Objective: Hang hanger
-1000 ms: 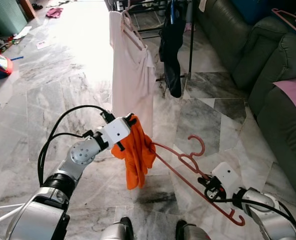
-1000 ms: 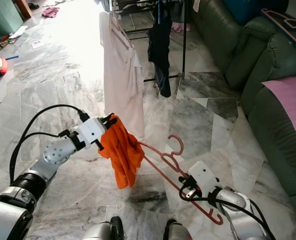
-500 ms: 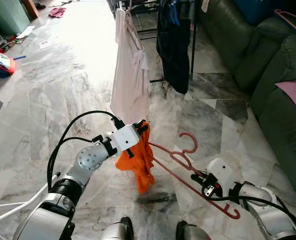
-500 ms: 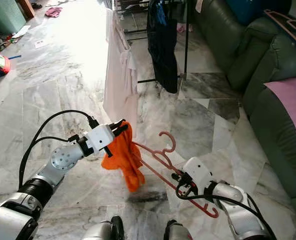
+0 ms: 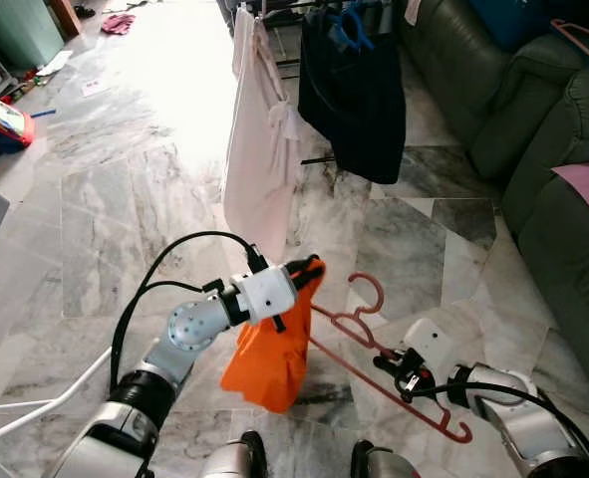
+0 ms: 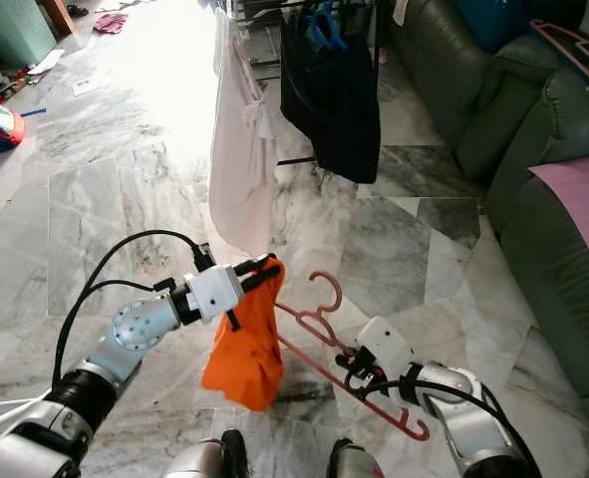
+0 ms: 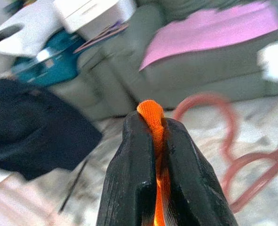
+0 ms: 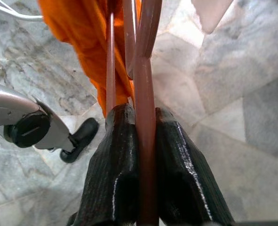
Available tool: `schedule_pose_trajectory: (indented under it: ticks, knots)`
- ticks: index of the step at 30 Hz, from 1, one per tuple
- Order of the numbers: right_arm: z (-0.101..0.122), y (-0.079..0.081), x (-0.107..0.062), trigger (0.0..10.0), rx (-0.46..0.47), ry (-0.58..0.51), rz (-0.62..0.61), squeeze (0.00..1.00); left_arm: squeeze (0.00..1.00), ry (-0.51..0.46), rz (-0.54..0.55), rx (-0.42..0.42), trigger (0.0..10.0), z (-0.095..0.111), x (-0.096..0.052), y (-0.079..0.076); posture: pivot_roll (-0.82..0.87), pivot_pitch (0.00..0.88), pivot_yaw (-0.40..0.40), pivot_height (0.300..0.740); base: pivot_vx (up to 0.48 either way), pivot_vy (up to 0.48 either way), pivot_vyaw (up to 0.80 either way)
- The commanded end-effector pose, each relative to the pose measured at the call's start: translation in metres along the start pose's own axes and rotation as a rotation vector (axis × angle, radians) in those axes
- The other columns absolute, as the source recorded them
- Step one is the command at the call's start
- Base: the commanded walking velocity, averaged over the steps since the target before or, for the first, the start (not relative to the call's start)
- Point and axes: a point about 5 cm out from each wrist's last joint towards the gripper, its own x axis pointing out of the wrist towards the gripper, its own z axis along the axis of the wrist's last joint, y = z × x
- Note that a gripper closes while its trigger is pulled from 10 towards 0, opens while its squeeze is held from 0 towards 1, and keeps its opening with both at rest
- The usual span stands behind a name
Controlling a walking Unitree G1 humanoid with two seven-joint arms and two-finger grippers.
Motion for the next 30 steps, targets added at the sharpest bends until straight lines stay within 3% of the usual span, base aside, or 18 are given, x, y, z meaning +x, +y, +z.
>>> schedule_pose_trajectory:
  ticks: [1,6,11,13,16,20,22,26,30]
  knots:
    - [-0.007,0.002,0.003,10.0,0.024,0.019,-0.008,0.0,0.0,-0.051,-0.047,0.023,10.0,0.01,0.003,-0.003,-0.07,0.209,0.087,0.74,0.0,0.0,0.0]
    - [-0.011,0.001,0.005,10.0,0.076,0.019,-0.023,0.0,0.0,-0.076,-0.094,0.013,10.0,0.016,0.004,-0.009,-0.05,0.214,0.083,0.74,0.0,0.0,0.0]
    - [-0.018,-0.012,0.003,10.0,0.087,0.05,-0.146,0.0,0.0,-0.052,-0.123,0.006,10.0,0.013,-0.002,-0.01,-0.05,0.215,0.086,0.74,0.0,0.0,0.0]
    - [-0.014,-0.033,-0.004,10.0,0.165,-0.001,-0.332,0.0,0.0,-0.003,-0.12,-0.012,10.0,0.005,-0.011,-0.011,-0.05,0.216,0.091,0.74,0.0,0.0,0.0]
    - [-0.004,-0.046,-0.01,10.0,0.25,-0.098,-0.432,0.0,0.0,0.066,-0.1,-0.015,10.0,-0.007,-0.019,-0.01,-0.05,0.213,0.094,0.74,0.0,0.0,0.0]
    - [0.009,-0.05,-0.013,10.0,0.291,-0.188,-0.442,0.0,0.0,0.114,-0.082,-0.015,10.0,-0.015,-0.024,-0.008,-0.06,0.213,0.097,0.74,0.0,0.0,0.0]
    - [0.036,-0.054,-0.018,10.0,0.313,-0.327,-0.415,0.0,0.0,0.219,-0.033,-0.007,10.0,-0.031,-0.033,-0.005,-0.06,0.21,0.096,0.74,0.0,0.0,0.0]
    - [0.057,-0.054,-0.022,10.0,0.34,-0.426,-0.387,0.0,0.0,0.28,-0.003,0.002,10.0,-0.04,-0.038,-0.004,-0.07,0.209,0.097,0.74,0.0,0.0,0.0]
    - [0.08,-0.055,-0.026,10.0,0.437,-0.549,-0.372,0.0,0.0,0.314,0.014,0.002,10.0,-0.045,-0.038,-0.008,-0.08,0.209,0.097,0.74,0.0,0.0,0.0]
